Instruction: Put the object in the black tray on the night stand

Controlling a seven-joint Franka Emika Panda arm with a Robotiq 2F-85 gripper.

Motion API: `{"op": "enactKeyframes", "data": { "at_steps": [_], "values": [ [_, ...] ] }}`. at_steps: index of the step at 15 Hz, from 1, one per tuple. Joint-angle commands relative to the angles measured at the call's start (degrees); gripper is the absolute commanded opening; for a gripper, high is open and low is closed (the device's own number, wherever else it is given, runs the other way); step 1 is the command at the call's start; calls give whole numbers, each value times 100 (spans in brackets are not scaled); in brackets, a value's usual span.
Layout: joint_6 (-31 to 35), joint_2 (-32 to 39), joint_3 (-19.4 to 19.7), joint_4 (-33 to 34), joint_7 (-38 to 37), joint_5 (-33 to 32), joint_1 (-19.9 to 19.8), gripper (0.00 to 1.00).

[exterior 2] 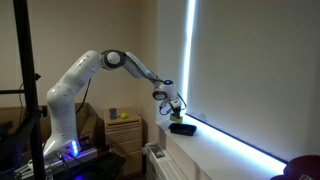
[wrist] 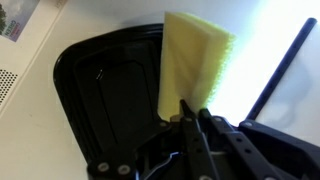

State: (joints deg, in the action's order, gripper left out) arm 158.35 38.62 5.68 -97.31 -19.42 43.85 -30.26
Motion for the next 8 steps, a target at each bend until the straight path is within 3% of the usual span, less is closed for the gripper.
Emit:
{"op": "enactKeyframes", "data": {
  "at_steps": [1,5,6,8],
  "values": [
    [-568,-464,-332,-374,944,541,-236,2],
    [-1170,-926,-374,-814,2159,1074,-188,2],
    [-1223,-938,-175,-908,2123,910,18,2],
    [-687,-860,150,-1191,1969,466,537,2]
  ]
}}
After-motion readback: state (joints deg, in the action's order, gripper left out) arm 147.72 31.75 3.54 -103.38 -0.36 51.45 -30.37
